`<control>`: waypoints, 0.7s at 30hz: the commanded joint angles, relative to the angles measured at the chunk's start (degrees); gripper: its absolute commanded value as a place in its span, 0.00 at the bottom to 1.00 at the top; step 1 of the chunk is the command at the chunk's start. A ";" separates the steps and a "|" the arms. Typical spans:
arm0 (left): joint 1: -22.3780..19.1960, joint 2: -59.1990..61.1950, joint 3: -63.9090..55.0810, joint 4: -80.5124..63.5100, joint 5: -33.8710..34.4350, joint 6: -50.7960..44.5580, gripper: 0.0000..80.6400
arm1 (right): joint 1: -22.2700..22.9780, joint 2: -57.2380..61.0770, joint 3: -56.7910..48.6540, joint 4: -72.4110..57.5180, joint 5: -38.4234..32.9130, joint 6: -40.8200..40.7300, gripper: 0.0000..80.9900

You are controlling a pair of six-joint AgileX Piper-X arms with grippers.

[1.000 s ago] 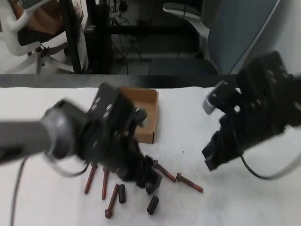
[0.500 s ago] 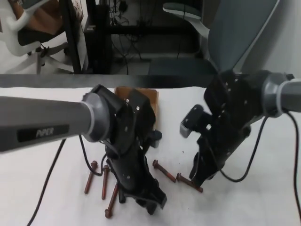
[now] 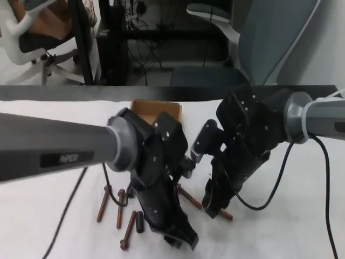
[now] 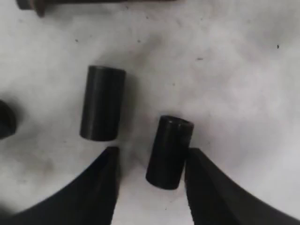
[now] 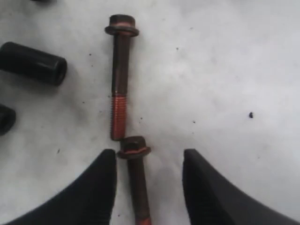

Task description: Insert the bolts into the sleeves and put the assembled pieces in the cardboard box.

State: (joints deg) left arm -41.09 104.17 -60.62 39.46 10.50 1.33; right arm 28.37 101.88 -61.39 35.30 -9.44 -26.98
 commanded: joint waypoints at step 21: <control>-3.54 1.22 -0.38 -1.03 -6.57 -0.37 0.02 | 0.25 7.08 -0.53 4.92 -2.02 -1.72 0.40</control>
State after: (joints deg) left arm -43.96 104.50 -60.93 39.00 3.49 0.00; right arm 28.04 106.72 -62.99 36.12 -14.11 -27.56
